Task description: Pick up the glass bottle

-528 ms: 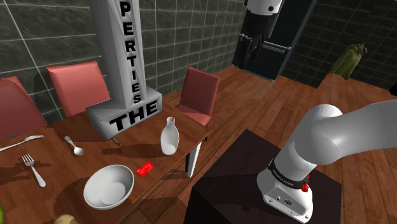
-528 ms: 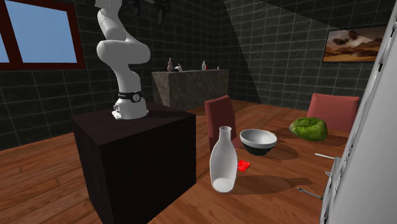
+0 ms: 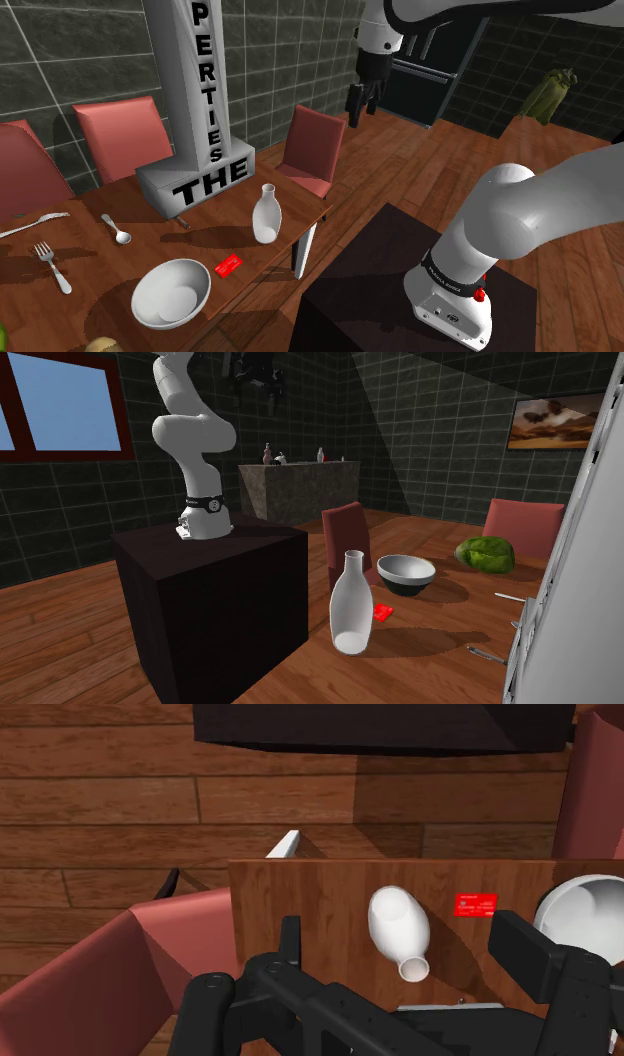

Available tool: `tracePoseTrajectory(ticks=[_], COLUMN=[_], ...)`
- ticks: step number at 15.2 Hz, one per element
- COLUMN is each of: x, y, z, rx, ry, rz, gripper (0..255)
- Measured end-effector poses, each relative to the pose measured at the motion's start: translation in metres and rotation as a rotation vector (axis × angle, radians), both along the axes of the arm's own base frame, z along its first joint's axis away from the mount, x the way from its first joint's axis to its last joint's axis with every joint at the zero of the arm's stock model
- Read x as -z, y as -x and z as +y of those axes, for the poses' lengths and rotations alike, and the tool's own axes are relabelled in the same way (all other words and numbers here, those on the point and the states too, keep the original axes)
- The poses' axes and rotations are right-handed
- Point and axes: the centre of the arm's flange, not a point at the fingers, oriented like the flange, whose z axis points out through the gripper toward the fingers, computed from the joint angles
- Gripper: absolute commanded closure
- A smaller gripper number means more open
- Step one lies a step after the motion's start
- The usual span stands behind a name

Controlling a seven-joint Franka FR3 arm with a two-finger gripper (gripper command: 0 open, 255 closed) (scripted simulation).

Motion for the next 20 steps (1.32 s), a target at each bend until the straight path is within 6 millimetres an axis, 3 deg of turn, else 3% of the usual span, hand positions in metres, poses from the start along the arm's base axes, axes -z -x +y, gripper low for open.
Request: tracePoseTrajectory(ticks=[8,20], x=[0.088,0.212], y=[-0.058,-0.145], z=[0.013,0.053], rx=[-0.019,-0.047], ry=[-0.029,-0.072], rz=[0.004,0.009], gripper=[0,0])
